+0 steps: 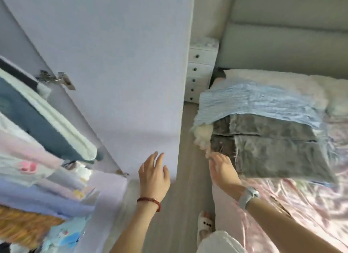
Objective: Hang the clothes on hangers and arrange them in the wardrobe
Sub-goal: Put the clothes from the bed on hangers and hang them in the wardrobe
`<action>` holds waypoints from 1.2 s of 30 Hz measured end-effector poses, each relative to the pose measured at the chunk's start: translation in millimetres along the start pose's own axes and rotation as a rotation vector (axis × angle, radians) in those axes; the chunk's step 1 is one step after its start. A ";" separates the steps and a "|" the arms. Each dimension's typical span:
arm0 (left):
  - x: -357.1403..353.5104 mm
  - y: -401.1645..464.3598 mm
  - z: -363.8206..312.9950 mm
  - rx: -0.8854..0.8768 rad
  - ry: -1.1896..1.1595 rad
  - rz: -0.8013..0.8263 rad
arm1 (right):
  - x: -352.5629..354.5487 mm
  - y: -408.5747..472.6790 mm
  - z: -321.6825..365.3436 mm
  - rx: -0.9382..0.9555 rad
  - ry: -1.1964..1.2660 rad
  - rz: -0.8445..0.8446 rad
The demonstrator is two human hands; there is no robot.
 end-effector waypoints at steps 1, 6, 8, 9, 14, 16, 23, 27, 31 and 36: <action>-17.3 11.1 -18.8 -0.055 0.006 0.055 | 10.7 -6.4 -28.0 -0.082 0.019 -0.029; -96.3 69.2 -118.1 -0.286 0.025 0.285 | 60.2 -32.3 -153.3 -0.419 0.112 -0.171; -129.9 92.9 -156.6 -0.345 0.039 0.377 | 76.6 -35.9 -198.5 -0.525 0.147 -0.203; -147.5 104.5 -175.7 -0.367 0.051 0.420 | 84.0 -36.6 -221.3 -0.574 0.162 -0.212; -240.0 158.5 -265.8 -0.467 0.166 0.612 | 127.9 -27.2 -332.3 -0.773 0.247 -0.271; -279.4 177.3 -299.5 -0.508 0.236 0.686 | 147.5 -20.1 -378.1 -0.834 0.294 -0.321; -403.4 207.9 -362.9 -0.582 0.474 0.887 | 166.7 -12.2 -515.0 -1.133 0.417 -0.324; -446.6 213.2 -357.6 -0.544 0.619 1.043 | 163.4 3.3 -555.0 -1.185 0.503 -0.213; -464.0 210.5 -348.5 -0.494 0.691 1.155 | 162.5 19.4 -572.1 -1.248 0.489 -0.243; -466.3 210.2 -350.7 -0.456 0.726 1.194 | 166.7 32.6 -585.1 -1.268 0.735 -0.354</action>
Point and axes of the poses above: each hand's wrist, its own y-axis towards the middle knuckle, its own x-axis out of the back of the hand, z = x × y, the point moved 4 cm from there along y, towards the middle knuckle, and after that the axes turned 10 degrees about z, right-handed, at the moved point
